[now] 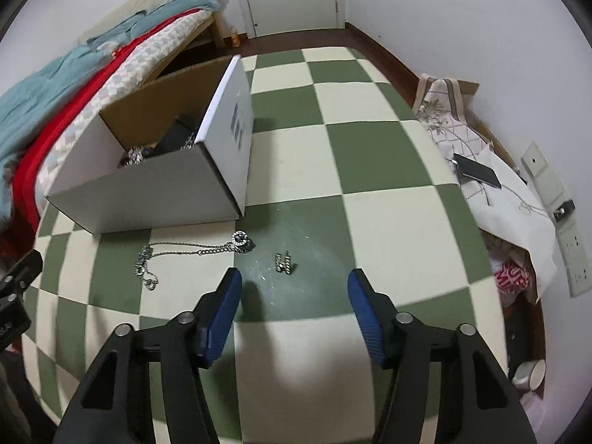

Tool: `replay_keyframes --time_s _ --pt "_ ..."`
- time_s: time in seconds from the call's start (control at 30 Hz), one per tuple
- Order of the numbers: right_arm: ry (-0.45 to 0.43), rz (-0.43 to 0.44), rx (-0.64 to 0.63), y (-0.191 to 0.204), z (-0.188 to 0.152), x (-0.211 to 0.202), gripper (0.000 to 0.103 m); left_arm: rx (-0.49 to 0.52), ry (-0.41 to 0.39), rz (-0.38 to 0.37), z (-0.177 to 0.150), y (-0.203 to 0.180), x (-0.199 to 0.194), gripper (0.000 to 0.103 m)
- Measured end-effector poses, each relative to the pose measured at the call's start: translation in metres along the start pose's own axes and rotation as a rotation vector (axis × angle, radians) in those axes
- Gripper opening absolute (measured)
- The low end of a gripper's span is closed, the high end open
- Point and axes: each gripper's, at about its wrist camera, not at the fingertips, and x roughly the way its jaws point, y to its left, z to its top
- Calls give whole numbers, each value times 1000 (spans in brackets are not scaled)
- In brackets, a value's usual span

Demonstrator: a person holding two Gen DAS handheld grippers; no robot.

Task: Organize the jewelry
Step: 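Grasp a small silver piece with the right tool while the left tool grasps the thin silver chain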

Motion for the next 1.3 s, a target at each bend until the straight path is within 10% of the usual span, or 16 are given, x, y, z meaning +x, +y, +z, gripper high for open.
replay_keyframes --time_s 0.1,0.2,0.5,0.73,1.07,1.3 --pt "-32 -28 -48 9 2 4 45 13 3 -8 1 -9 2 103" --pt "-57 -61 -82 14 2 4 9 59 5 -27 1 -26 3 103" --pt "-53 -44 59 -35 -1 -8 9 157 13 -219 8 -93 -7 102" --pt "-63 -65 152 -72 -7 -15 9 249 -49 -224 15 -155 -23 98" --pt "-71 -76 199 -93 -11 -20 9 256 -10 -262 19 -173 -6 14" --pt "-79 -81 220 -99 -11 -22 9 252 -16 -298 12 -166 -12 8"
